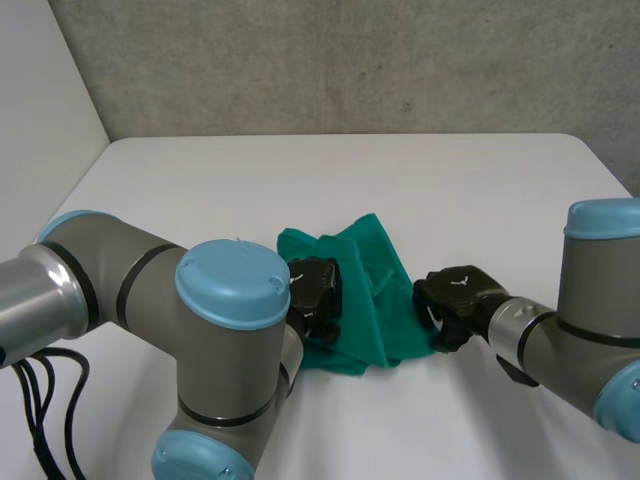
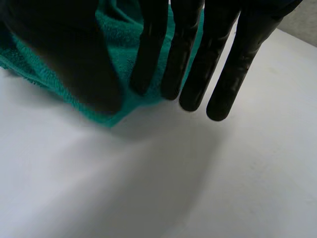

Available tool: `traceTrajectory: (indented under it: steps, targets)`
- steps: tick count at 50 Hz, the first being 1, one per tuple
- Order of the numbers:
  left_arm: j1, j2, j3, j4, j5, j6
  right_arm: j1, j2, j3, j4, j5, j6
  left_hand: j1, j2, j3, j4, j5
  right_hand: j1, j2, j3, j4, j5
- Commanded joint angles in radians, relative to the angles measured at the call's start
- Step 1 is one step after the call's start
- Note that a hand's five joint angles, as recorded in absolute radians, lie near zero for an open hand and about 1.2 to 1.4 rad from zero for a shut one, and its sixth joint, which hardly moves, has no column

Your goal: Fold the towel.

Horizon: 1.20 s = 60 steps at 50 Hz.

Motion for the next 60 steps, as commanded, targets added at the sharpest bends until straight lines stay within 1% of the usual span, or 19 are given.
traceTrajectory:
  steps: [1, 5, 10, 12, 13, 14, 16, 18, 20, 22, 24, 27, 28, 32, 36, 42, 49, 56, 60]
  targets:
    - [0.039, 0.082, -0.001, 0.054, -0.001, 0.000, 0.009, 0.004, 0.014, -0.008, -0.007, 0.003, 0.308, 0.330, 0.341, 0.336, 0.342, 0.544, 0.393, 0.397, 0.394, 0.418]
    - [0.068, 0.155, 0.008, 0.051, 0.002, 0.004, 0.034, -0.016, 0.043, -0.002, -0.065, -0.004, 0.308, 0.330, 0.341, 0.336, 0.342, 0.544, 0.393, 0.397, 0.394, 0.418]
    - [0.156, 0.252, 0.024, 0.053, 0.011, 0.019, 0.084, -0.049, 0.090, 0.056, -0.165, -0.005, 0.308, 0.330, 0.341, 0.336, 0.342, 0.544, 0.393, 0.397, 0.394, 0.418]
    - [0.171, 0.260, 0.027, 0.053, 0.012, 0.031, 0.095, -0.049, 0.094, 0.080, -0.179, -0.004, 0.308, 0.330, 0.341, 0.336, 0.342, 0.544, 0.393, 0.397, 0.394, 0.418]
    - [0.211, 0.270, 0.034, 0.050, 0.016, 0.080, 0.127, -0.047, 0.103, 0.185, -0.238, -0.007, 0.308, 0.330, 0.341, 0.336, 0.342, 0.544, 0.393, 0.397, 0.394, 0.418]
    - [0.222, 0.272, 0.036, 0.048, 0.019, 0.101, 0.140, -0.047, 0.103, 0.227, -0.264, -0.010, 0.308, 0.330, 0.341, 0.336, 0.342, 0.544, 0.393, 0.397, 0.394, 0.418]
    - [0.236, 0.275, 0.033, 0.047, 0.025, 0.132, 0.160, -0.043, 0.100, 0.300, -0.326, -0.017, 0.308, 0.330, 0.341, 0.336, 0.342, 0.544, 0.393, 0.397, 0.394, 0.418]
    - [0.234, 0.274, 0.021, 0.045, 0.032, 0.164, 0.176, -0.038, 0.091, 0.371, -0.404, -0.020, 0.218, 0.240, 0.251, 0.246, 0.252, 0.544, 0.393, 0.397, 0.394, 0.418]
    - [0.230, 0.272, 0.013, 0.045, 0.035, 0.168, 0.164, -0.039, 0.068, 0.353, -0.436, 0.002, 0.124, 0.146, 0.157, 0.152, 0.158, 0.544, 0.393, 0.397, 0.394, 0.418]
    - [0.226, 0.274, -0.008, 0.042, 0.035, 0.165, 0.154, -0.038, 0.051, 0.336, -0.429, 0.013, -0.116, -0.094, -0.083, -0.088, -0.082, 0.544, 0.393, 0.397, 0.394, 0.418]
    - [0.220, 0.275, -0.030, 0.042, 0.035, 0.162, 0.071, -0.065, 0.002, 0.254, -0.342, 0.093, -0.418, -0.396, -0.384, -0.389, -0.384, 0.197, 0.046, 0.050, 0.047, 0.071]
    - [0.213, 0.283, -0.051, 0.039, 0.032, 0.162, 0.016, -0.111, -0.021, 0.193, -0.237, 0.127, -0.516, -0.494, -0.483, -0.488, -0.482, 0.125, -0.026, -0.022, -0.025, 0.000]
    - [0.200, 0.289, -0.068, 0.033, 0.029, 0.160, -0.003, -0.134, -0.035, 0.170, -0.179, 0.128, -0.595, -0.573, -0.562, -0.567, -0.561, -0.015, -0.166, -0.162, -0.164, -0.140]
    - [0.150, 0.304, -0.120, 0.011, 0.028, 0.158, -0.018, -0.151, -0.055, 0.158, -0.079, 0.115, -0.754, -0.732, -0.721, -0.726, -0.720, -0.153, -0.305, -0.300, -0.303, -0.279]
    - [0.110, 0.323, -0.177, 0.002, 0.022, 0.158, -0.021, -0.150, -0.054, 0.166, -0.055, 0.104, -0.789, -0.767, -0.756, -0.761, -0.756, -0.303, -0.454, -0.450, -0.453, -0.429]
    - [0.102, 0.376, -0.254, 0.004, 0.022, 0.158, -0.024, -0.153, -0.023, 0.178, -0.059, 0.095, -0.781, -0.759, -0.747, -0.752, -0.747, -0.427, -0.578, -0.574, -0.577, -0.552]
    - [0.078, 0.390, -0.338, -0.016, 0.023, 0.155, -0.027, -0.159, 0.048, 0.175, -0.050, 0.039, -0.719, -0.697, -0.686, -0.691, -0.685, -0.427, -0.578, -0.574, -0.577, -0.553]
    - [0.061, 0.364, -0.349, -0.024, 0.026, 0.040, -0.032, -0.196, 0.072, 0.146, -0.044, 0.015, -0.716, -0.694, -0.683, -0.688, -0.682, -0.418, -0.569, -0.565, -0.568, -0.544]
    - [0.061, 0.303, -0.334, -0.022, 0.028, -0.021, -0.044, -0.222, 0.081, 0.135, -0.032, 0.026, -0.716, -0.694, -0.683, -0.688, -0.682, -0.424, -0.575, -0.571, -0.574, -0.550]
